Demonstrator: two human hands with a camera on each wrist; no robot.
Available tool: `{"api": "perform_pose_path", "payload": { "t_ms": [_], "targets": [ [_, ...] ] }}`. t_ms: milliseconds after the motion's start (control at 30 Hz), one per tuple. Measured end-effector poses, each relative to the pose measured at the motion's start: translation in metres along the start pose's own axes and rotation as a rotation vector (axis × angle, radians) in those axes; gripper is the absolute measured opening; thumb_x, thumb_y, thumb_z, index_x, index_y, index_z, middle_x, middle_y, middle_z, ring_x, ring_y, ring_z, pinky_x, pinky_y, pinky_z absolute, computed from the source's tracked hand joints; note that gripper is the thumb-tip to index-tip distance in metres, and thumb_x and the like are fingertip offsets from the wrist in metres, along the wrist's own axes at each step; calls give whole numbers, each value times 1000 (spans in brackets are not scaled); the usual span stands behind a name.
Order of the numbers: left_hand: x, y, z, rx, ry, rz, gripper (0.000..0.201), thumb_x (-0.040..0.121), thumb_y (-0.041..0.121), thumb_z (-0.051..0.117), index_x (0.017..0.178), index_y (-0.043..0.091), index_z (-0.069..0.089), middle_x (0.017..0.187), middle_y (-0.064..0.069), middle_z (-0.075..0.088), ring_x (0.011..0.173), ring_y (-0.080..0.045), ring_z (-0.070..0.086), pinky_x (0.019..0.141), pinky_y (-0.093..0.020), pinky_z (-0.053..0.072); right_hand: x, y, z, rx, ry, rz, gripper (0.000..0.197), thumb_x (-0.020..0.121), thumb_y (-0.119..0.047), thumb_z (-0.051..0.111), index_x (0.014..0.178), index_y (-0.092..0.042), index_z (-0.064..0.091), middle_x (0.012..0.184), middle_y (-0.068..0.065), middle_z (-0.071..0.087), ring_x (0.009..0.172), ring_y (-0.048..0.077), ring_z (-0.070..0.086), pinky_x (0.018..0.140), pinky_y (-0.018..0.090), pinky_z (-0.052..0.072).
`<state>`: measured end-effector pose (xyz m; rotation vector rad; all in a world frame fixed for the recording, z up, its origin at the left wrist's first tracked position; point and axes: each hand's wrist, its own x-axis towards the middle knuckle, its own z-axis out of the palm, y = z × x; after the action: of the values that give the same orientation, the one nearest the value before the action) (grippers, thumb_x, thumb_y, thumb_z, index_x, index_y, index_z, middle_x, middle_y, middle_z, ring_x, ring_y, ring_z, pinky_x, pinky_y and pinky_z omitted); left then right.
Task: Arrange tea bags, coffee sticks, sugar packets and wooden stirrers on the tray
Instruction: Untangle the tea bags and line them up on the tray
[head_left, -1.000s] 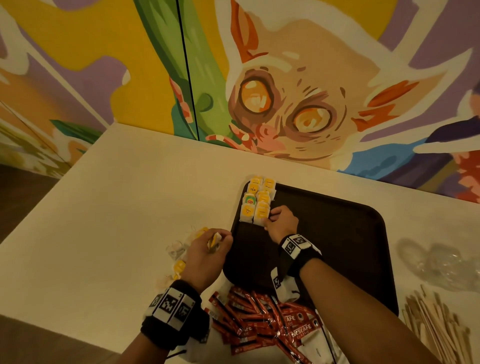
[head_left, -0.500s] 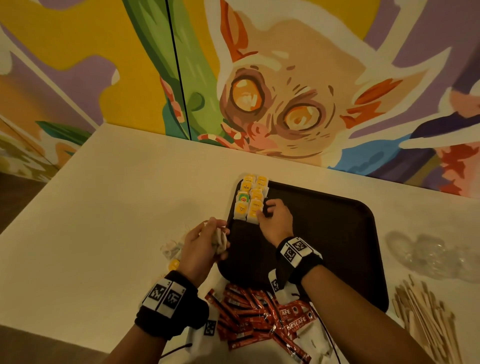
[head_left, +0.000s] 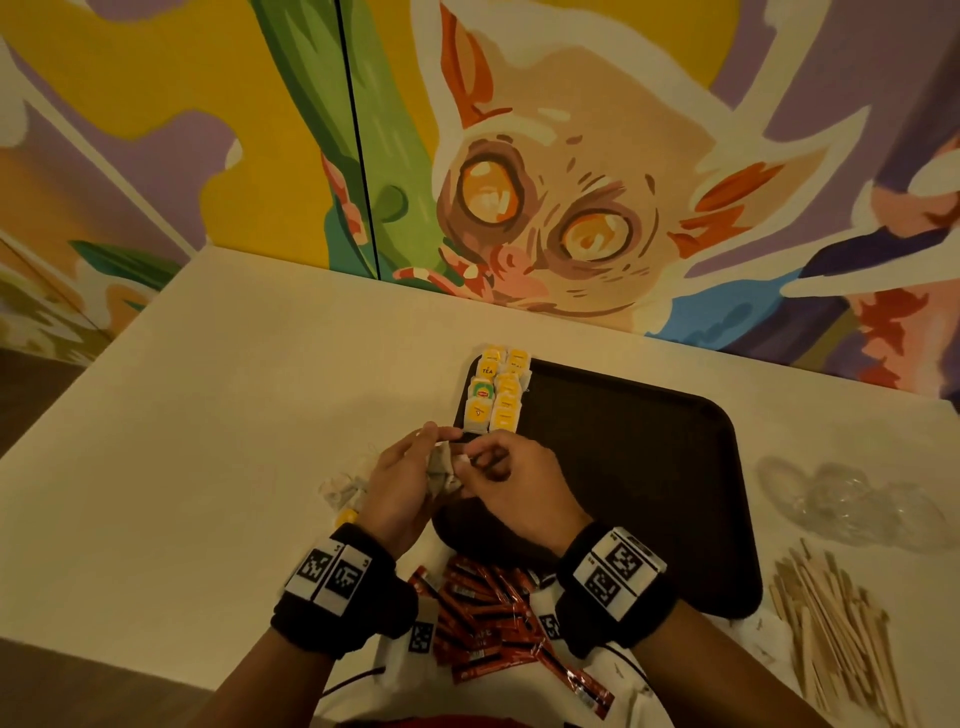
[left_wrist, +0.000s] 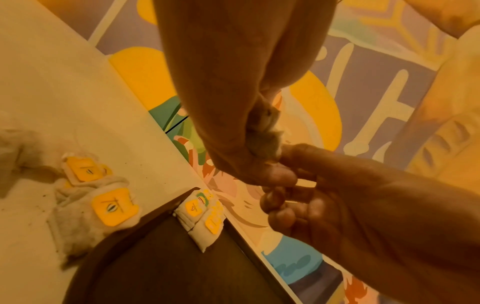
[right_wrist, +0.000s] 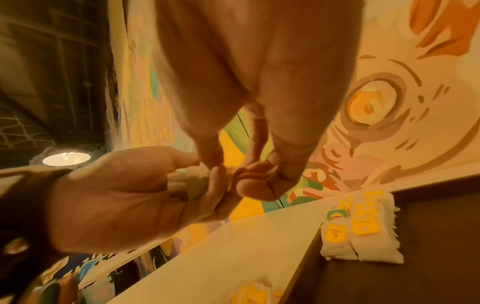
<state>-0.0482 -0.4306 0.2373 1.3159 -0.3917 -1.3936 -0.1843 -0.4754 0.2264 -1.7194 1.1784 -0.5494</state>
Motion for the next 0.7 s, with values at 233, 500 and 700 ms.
{"api": "perform_pose_path", "payload": {
  "t_ms": [233,500,700],
  "targets": [
    [-4,-4,1,72,19,3,34,102,25,42,106,2,66,97,-17,70,83,-22,71,64,-31,58,-6,1,2,88,65,31,12,83,-18,77,95,-19,73,90,-9,72,85,1,68,78,19,56],
    [-5,-8,-5,-100,6,-91,29,102,20,44,105,-5,60,94,-18,69,84,-29,71,64,-38,60,-11,3,-2,223,207,44,19,80,-10,78,95,-19,71,90,-6,71,85,1,67,77,20,56],
    [0,-9,-14,-20,63,-55,15,95,5,54,106,7,64,94,-12,65,69,-19,61,52,-28,52,-15,3,-9,268,213,36,26,85,-8,74,105,-23,70,90,-4,68,85,2,67,81,20,57]
  ]
}}
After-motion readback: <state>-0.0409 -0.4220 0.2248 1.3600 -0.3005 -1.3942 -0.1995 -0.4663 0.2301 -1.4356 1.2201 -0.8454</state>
